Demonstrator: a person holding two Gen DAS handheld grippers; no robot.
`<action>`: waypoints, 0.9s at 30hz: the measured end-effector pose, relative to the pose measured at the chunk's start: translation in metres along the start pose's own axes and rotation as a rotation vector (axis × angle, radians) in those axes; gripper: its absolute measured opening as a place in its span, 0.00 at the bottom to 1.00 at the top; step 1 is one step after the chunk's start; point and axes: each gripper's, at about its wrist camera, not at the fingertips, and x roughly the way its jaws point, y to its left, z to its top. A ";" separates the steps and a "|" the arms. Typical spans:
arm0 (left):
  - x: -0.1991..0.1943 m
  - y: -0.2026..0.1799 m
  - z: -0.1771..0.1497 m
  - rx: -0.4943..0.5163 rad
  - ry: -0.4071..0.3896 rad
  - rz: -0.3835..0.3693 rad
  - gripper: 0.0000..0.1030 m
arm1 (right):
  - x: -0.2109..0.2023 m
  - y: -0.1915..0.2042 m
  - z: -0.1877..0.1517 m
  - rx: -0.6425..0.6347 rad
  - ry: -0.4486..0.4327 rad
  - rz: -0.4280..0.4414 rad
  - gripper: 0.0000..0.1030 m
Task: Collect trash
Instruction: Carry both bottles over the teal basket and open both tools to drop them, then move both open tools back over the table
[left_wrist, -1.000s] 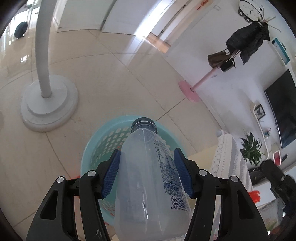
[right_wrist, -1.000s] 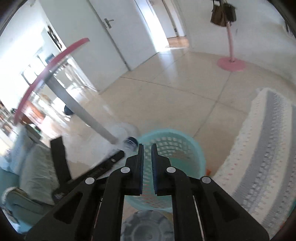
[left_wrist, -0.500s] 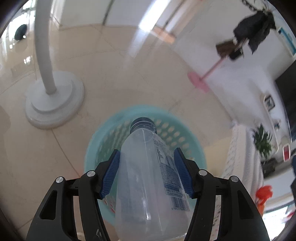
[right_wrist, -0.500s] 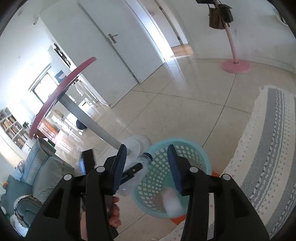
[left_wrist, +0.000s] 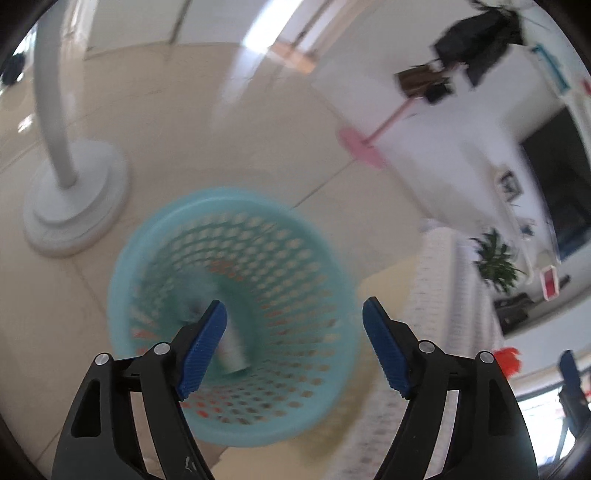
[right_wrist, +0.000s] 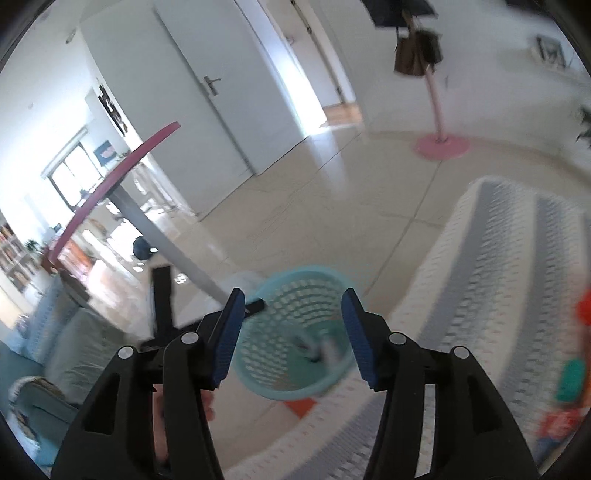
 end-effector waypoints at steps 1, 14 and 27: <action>-0.007 -0.013 -0.003 0.027 -0.023 -0.022 0.72 | -0.015 -0.001 -0.004 -0.021 -0.029 -0.041 0.50; -0.045 -0.242 -0.143 0.594 -0.016 -0.401 0.74 | -0.185 -0.105 -0.082 0.009 -0.175 -0.603 0.52; 0.022 -0.315 -0.289 1.001 0.297 -0.404 0.50 | -0.271 -0.230 -0.190 0.302 -0.194 -0.692 0.36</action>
